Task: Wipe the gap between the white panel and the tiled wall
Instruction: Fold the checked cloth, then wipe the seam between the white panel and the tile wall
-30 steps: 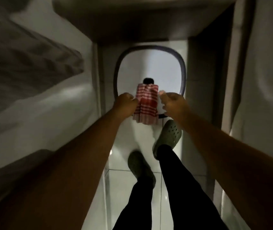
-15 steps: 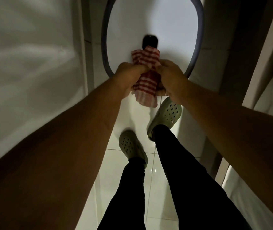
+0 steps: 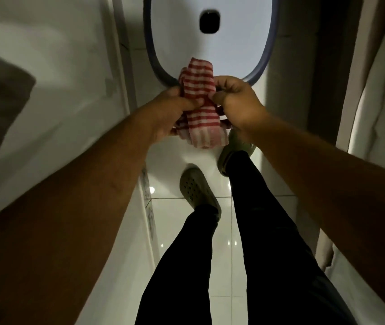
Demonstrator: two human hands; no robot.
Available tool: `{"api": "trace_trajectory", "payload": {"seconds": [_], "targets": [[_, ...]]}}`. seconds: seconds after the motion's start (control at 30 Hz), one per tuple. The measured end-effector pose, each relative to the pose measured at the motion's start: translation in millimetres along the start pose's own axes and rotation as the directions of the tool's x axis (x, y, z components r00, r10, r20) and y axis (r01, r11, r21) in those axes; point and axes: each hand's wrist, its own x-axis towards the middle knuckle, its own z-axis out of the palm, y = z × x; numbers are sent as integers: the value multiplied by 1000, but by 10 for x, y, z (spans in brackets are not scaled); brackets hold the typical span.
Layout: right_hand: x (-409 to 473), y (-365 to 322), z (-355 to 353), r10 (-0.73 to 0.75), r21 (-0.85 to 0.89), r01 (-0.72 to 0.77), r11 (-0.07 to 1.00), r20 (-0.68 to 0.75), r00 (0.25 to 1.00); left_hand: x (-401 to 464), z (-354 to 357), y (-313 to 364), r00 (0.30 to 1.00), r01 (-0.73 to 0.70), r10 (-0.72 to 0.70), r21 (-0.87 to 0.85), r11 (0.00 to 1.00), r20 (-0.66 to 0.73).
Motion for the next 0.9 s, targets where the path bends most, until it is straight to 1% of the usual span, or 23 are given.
{"api": "trace_trajectory", "payload": {"seconds": [0.07,0.13,0.17,0.2,0.23,0.27,0.33,0.37,0.43,0.5,0.53,0.57,0.6,0.63,0.67,0.7,0.73,0.77,0.83,0.9], "targets": [[-189,118,70,48,13,-48,999,-34,998,-148,61,-80,989,-66,87,173,983,-122],[-392,274,184,125,73,-128,989,44,991,-318,181,-184,951,-126,219,371,920,-220],[-479,368,251,138,135,-152,979,106,985,-407,252,-244,934,-148,276,458,877,-226],[-563,452,316,132,227,-165,960,155,979,-499,321,-306,930,-167,309,519,839,-200],[-621,519,361,114,323,-168,931,179,977,-585,378,-357,939,-188,312,544,818,-144],[-677,590,398,84,415,-163,895,201,976,-676,422,-422,955,-213,289,530,821,-64],[-737,737,419,10,555,-144,820,238,971,-845,468,-548,975,-221,198,410,885,99],[-753,814,422,-5,592,-141,793,238,971,-916,476,-615,976,-202,159,346,916,149],[-775,972,432,9,621,-156,768,234,972,-1012,493,-760,980,-148,109,245,958,166],[-798,1159,449,-6,648,-174,741,267,964,-1041,515,-947,992,-102,94,88,991,86],[-802,1262,456,-13,650,-163,742,257,966,-1046,517,-1049,996,-84,84,1,996,5],[-795,1349,454,-10,619,-131,774,218,976,-1037,498,-1143,993,-73,68,-46,996,-94],[-785,1455,447,-9,549,-77,832,152,988,-1015,486,-1264,978,-65,58,-30,997,-200],[-766,1573,435,-17,447,-22,894,83,996,-987,472,-1402,953,-53,67,56,997,-297],[-746,1700,431,-22,344,8,939,36,999,-960,449,-1560,922,-33,107,200,979,-371],[-723,1837,441,-29,265,23,964,15,999,-935,426,-1747,895,0,166,372,928,-414],[-700,1966,466,-32,214,29,976,9,999,-930,403,-1931,882,55,204,524,850,-425],[-683,2132,494,-28,179,26,984,7,1000,-938,401,-2137,880,129,207,635,762,-428],[-667,2467,563,4,160,-5,987,2,1000,-989,407,-2532,878,278,171,766,580,-448],[-707,2792,671,63,209,-65,976,19,998,-1087,413,-2890,878,371,156,848,378,-453]]}}
